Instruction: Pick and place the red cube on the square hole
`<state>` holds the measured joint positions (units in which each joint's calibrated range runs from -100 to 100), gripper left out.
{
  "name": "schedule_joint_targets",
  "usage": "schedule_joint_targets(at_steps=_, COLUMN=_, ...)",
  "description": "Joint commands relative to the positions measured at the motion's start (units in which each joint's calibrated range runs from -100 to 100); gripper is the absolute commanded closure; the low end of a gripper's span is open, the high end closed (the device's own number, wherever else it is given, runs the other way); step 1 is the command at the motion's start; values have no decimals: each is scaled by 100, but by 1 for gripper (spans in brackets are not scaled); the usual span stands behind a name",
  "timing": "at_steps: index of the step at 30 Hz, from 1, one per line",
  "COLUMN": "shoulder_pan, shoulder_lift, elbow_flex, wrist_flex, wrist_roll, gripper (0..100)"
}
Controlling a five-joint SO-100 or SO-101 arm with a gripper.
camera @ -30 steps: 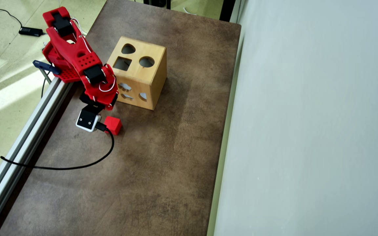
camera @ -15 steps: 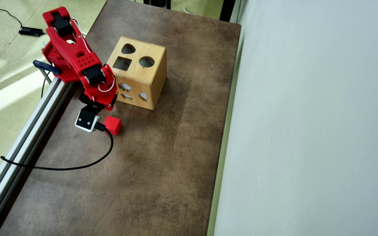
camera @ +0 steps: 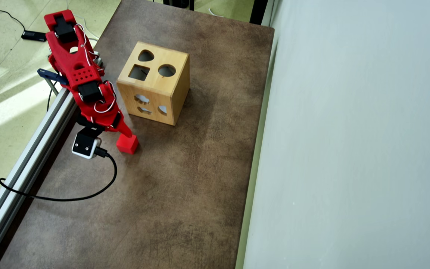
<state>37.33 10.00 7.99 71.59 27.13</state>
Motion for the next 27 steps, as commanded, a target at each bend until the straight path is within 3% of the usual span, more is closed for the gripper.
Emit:
schedule_joint_targets(at_steps=1, shoulder_pan=-48, shoulder_lift=236, elbow_flex=-84, wrist_flex=-247, wrist_roll=-15, gripper=69)
schedule_joint_targets(at_steps=13, shoulder_pan=26, shoulder_lift=-648, elbow_flex=-30, wrist_flex=-134, wrist_roll=20, gripper=69)
schedule_joint_targets(at_steps=22, shoulder_pan=18, shoulder_lift=-1089, elbow_flex=-137, wrist_flex=1024, wrist_roll=-20, gripper=68)
schedule_joint_targets(at_steps=27, shoulder_pan=-41, shoulder_lift=-1089, elbow_flex=-137, wrist_flex=1160, wrist_roll=-29, gripper=67)
